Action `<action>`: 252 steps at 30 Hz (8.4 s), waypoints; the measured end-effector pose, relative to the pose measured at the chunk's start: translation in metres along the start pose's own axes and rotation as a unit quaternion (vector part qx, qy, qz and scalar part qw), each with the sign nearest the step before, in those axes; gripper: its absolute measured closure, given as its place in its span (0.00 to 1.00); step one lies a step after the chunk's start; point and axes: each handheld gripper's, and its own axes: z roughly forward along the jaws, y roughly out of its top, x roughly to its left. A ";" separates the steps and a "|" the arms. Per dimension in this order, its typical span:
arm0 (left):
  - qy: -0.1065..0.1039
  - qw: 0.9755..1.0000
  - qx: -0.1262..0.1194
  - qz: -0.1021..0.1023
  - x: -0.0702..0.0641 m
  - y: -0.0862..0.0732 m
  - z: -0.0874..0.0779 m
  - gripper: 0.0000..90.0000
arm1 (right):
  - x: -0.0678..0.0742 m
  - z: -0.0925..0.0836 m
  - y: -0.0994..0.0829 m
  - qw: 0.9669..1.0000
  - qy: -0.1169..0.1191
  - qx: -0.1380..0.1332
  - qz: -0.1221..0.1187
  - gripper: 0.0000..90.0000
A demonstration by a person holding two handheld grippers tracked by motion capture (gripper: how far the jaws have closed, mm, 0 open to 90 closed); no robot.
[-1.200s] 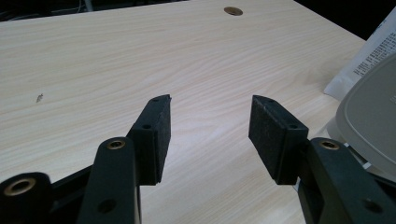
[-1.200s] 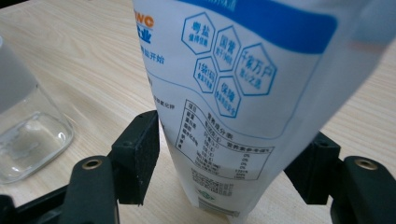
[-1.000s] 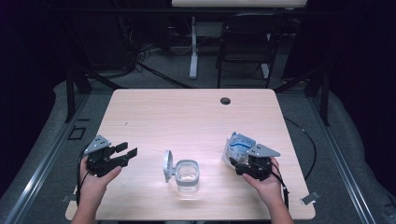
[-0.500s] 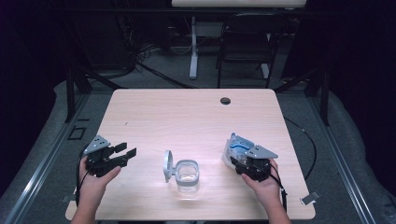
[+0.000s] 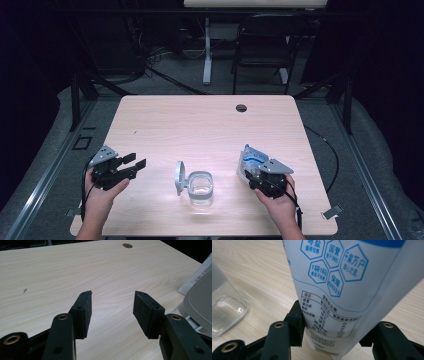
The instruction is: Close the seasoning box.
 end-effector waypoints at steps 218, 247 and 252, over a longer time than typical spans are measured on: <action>0.032 0.999 -0.001 -0.009 0.008 -0.008 0.004 0.47 | 0.023 -0.013 -0.003 0.971 0.010 0.018 -0.239 0.47; 0.034 0.999 0.003 -0.010 0.009 -0.008 0.003 0.47 | 0.039 -0.013 0.015 0.945 0.043 0.057 -0.318 0.47; 0.034 0.999 0.001 -0.010 0.009 -0.008 0.002 0.47 | 0.041 -0.013 0.016 0.946 0.045 0.054 -0.318 0.47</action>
